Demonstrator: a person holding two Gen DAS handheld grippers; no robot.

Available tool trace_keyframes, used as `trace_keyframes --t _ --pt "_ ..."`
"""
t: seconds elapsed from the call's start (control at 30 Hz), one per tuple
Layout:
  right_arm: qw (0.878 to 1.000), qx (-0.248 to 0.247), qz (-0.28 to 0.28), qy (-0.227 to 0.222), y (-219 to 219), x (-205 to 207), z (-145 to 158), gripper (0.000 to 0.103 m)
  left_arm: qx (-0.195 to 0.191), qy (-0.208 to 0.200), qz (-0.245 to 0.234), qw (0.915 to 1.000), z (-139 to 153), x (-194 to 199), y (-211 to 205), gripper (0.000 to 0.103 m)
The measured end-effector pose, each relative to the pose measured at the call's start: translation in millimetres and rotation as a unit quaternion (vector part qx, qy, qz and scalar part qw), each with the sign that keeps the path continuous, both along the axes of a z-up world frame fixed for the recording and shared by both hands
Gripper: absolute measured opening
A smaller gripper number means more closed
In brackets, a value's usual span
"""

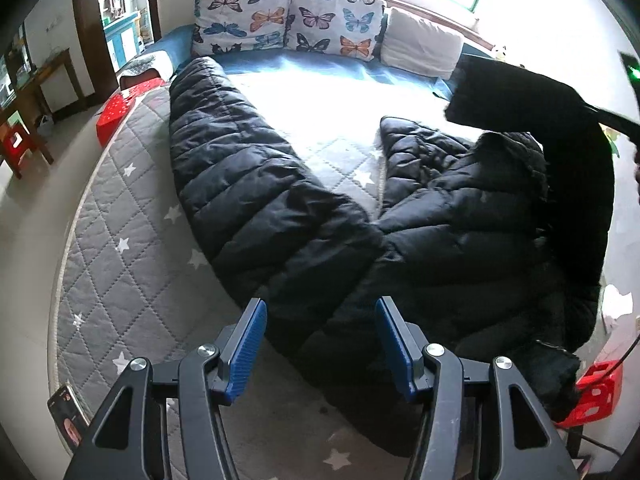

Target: Fold large clothes

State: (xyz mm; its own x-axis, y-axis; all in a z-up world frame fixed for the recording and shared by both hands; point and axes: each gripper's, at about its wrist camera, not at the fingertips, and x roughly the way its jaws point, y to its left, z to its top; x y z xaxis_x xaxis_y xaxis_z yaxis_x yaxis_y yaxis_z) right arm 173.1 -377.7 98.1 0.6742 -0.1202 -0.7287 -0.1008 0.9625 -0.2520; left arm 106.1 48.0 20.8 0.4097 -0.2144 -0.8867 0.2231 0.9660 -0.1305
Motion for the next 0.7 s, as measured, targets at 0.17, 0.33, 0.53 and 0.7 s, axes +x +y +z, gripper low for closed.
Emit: trace_keyframes --t 0.17,0.33,0.53,0.7 --pt "0.996 0.033 -0.081 -0.021 -82.0 -33.2 7.6 0.012 0.009 -0.009 -0.011 0.9999 9.6 -8.8 -18.2 0.060" --pt "0.979 0.083 -0.186 -0.022 -174.7 -77.7 -6.9 0.012 0.026 -0.016 -0.025 0.9992 18.0 -15.2 -38.0 0.060" --pt "0.947 0.088 -0.308 0.027 -258.9 -116.3 -58.8 0.012 0.036 -0.016 -0.031 0.9987 21.9 -15.0 -56.3 0.060" --pt "0.945 0.102 -0.304 0.060 -275.9 -138.5 -88.3 0.012 0.052 -0.006 -0.041 0.9978 18.2 -11.3 -71.2 0.061"
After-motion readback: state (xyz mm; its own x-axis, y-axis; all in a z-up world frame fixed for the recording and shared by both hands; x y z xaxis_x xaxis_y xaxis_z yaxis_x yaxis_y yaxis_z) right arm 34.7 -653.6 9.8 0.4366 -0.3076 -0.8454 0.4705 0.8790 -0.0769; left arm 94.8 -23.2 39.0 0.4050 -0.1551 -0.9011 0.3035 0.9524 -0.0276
